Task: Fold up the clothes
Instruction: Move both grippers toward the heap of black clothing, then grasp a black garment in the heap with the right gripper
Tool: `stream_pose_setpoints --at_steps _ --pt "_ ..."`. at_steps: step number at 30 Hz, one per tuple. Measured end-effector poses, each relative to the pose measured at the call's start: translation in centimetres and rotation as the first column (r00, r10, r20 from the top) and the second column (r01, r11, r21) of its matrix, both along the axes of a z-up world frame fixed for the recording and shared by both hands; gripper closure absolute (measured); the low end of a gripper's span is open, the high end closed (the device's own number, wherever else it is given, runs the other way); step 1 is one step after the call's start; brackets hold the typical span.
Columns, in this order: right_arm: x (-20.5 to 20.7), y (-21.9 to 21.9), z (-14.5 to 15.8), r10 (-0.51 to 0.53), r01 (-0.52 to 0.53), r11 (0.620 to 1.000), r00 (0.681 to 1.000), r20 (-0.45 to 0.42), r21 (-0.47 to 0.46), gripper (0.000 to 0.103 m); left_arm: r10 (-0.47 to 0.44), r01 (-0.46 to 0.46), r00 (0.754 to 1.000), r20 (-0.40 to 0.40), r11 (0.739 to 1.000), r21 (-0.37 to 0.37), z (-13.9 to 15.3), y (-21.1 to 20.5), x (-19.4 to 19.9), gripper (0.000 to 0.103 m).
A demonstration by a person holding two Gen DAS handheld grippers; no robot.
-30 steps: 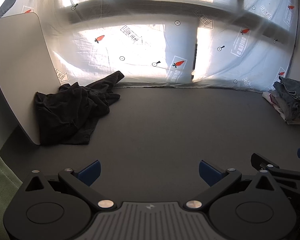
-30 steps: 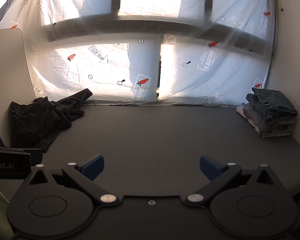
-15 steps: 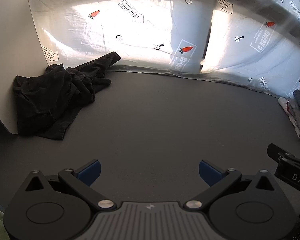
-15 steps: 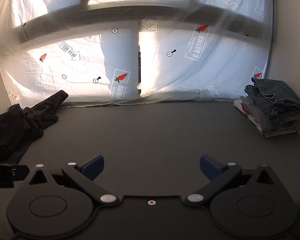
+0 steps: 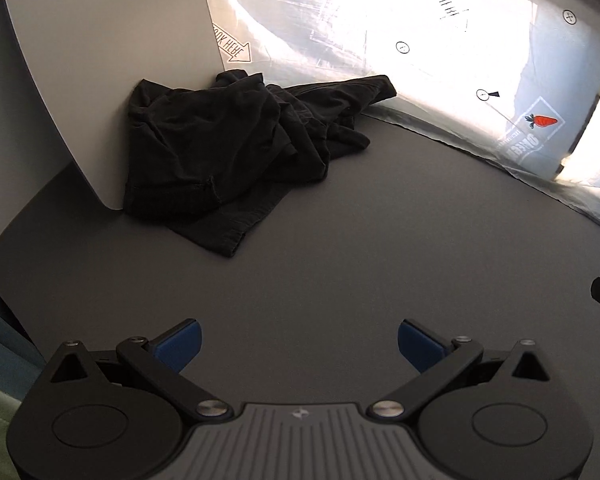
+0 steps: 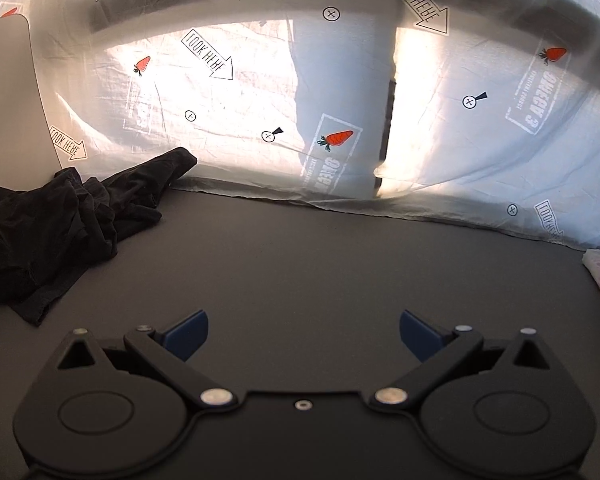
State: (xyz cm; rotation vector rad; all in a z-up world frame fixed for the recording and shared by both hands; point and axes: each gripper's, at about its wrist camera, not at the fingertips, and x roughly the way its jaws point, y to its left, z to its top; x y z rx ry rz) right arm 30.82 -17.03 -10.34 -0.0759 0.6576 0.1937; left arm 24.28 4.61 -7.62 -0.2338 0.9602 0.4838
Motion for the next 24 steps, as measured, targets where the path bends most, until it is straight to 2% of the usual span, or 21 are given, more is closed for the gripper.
stream_pose_setpoints --at_steps 7,13,15,16,18,19,24 --pt "6.9 7.2 -1.6 0.103 -0.103 0.994 0.995 -0.012 0.032 0.008 0.131 -0.134 0.990 -0.044 0.990 -0.052 -4.0 9.4 5.7 0.000" --pt "14.6 14.8 -5.1 0.228 -0.229 0.974 0.970 -0.082 0.002 0.031 0.202 -0.206 0.974 -0.099 0.978 -0.036 -8.5 16.3 9.8 0.000" --pt "16.8 17.4 -6.3 0.276 -0.276 0.961 0.955 -0.104 0.013 0.045 0.222 -0.227 0.968 -0.116 0.973 -0.037 -10.0 18.4 10.8 0.000" --pt "17.9 18.8 -7.0 0.300 -0.300 0.954 0.947 -0.114 0.019 0.058 0.231 -0.238 0.965 -0.122 0.970 -0.042 -10.7 19.5 11.3 0.000" --pt "19.7 21.3 -8.0 0.359 -0.356 0.933 0.925 -0.120 0.052 0.092 0.250 -0.259 0.959 -0.130 0.964 -0.053 -12.1 21.5 12.1 0.000" --pt "20.5 22.6 -8.5 0.376 -0.370 0.927 0.918 -0.124 0.064 0.095 0.255 -0.264 0.958 -0.133 0.963 -0.058 -12.7 22.3 12.5 0.000" --pt "23.6 27.8 -10.4 0.440 -0.426 0.896 0.889 -0.125 0.128 0.094 0.270 -0.282 0.951 -0.150 0.958 -0.061 -15.2 25.3 14.0 0.000"
